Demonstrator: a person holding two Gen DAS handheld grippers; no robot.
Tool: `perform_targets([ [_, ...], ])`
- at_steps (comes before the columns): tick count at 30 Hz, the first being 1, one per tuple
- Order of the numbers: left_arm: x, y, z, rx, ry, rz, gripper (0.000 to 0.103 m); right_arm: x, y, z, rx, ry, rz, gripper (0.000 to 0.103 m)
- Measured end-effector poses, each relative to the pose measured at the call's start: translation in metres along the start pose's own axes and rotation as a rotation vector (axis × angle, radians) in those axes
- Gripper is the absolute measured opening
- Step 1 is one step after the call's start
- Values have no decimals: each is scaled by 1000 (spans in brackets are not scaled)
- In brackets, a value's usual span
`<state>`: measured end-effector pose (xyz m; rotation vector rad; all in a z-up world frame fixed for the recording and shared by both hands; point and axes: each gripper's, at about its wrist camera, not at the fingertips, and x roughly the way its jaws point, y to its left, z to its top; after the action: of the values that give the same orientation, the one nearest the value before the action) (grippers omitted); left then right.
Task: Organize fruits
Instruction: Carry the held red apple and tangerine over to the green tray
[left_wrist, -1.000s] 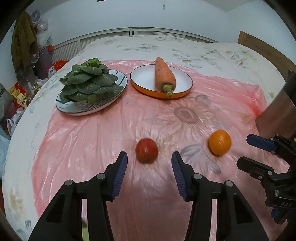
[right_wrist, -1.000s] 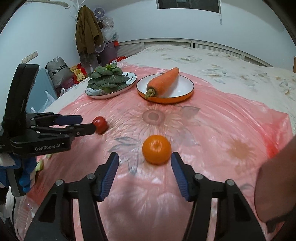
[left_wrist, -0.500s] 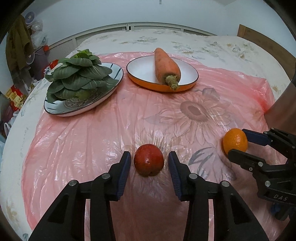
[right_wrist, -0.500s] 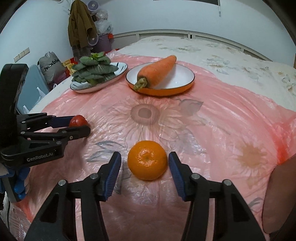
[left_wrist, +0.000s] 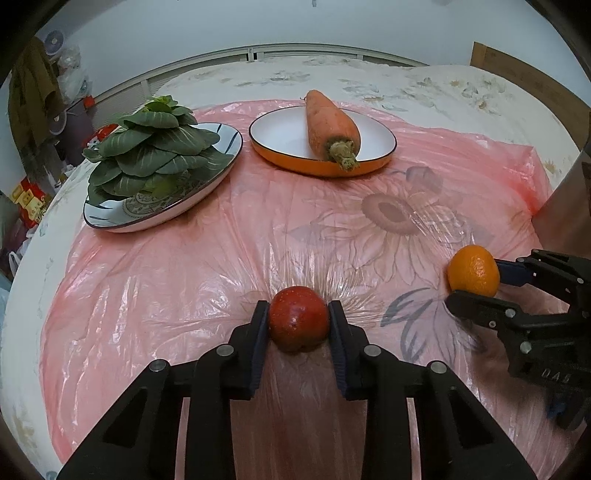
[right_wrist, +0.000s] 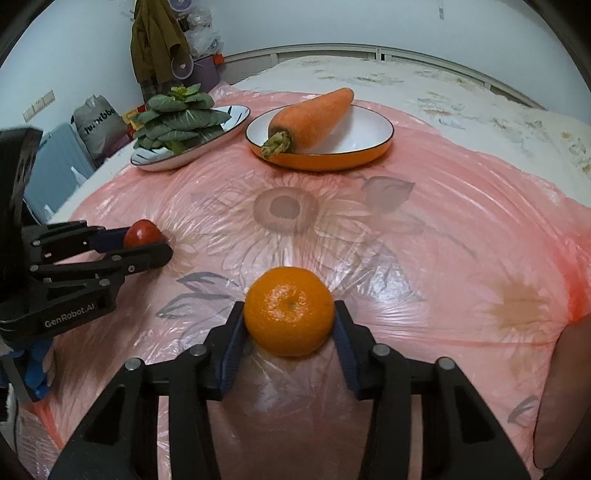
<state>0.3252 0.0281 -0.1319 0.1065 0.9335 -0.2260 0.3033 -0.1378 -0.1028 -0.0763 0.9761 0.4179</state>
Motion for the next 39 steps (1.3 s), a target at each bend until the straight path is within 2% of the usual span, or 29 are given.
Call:
perform_targets([
  [8,-12,12,3,-56,-17,-20,27,-11,-10,4,36,-13,40,53],
  [13,-24,24,4,-95,-30,-11,27,-27,-15,6,51,-32,20,53],
  [19,-49,26,2,-89,-48,-8,27,-60,-3,2,21,-58,-2,53],
  [29,-111,22,-23,-81,-83,9,27,-120,31,-35,5,-84,2,53],
  [39,-170,-16,-69,-50,-114,56,27,-177,53,-81,32,-101,-9,53],
])
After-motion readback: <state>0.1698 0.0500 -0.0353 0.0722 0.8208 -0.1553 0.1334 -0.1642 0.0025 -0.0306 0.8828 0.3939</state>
